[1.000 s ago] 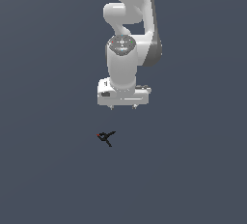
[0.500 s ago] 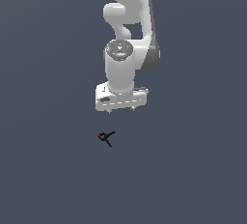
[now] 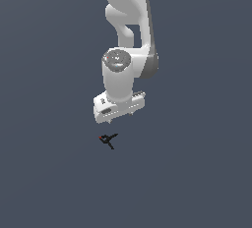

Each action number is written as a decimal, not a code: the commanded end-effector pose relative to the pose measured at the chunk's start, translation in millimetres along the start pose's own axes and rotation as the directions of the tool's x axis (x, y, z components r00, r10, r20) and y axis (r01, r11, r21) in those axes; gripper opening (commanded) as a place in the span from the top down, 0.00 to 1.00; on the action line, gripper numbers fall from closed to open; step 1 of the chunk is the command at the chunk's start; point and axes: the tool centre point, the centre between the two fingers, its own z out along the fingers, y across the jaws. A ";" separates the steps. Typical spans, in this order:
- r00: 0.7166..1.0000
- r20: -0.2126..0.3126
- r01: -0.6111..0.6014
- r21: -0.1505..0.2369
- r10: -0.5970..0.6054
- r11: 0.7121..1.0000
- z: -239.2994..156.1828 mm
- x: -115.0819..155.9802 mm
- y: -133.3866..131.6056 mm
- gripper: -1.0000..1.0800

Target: Pick up the object and move it to a goal position.

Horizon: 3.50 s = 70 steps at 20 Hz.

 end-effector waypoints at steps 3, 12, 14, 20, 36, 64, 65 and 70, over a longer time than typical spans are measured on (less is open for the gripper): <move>0.993 0.000 0.118 -0.003 -0.118 0.993 8.4 3.9 9.5 0.04; 0.940 0.000 0.342 -0.007 -0.342 0.940 25.6 10.7 28.3 0.04; 0.921 -0.001 0.389 -0.008 -0.389 0.921 29.4 12.0 32.5 0.04; 0.852 -0.003 0.524 -0.010 -0.524 0.852 41.1 15.6 45.2 0.04; 0.628 -0.011 0.778 -0.019 -0.778 0.628 67.8 21.4 74.6 0.04; 0.578 -0.012 0.816 -0.022 -0.816 0.578 123.1 23.2 80.1 0.04; 0.578 -0.012 0.816 -0.022 -0.816 0.578 122.9 23.3 80.1 0.04; 0.578 -0.012 0.816 -0.022 -0.816 0.578 122.9 23.3 80.1 1.00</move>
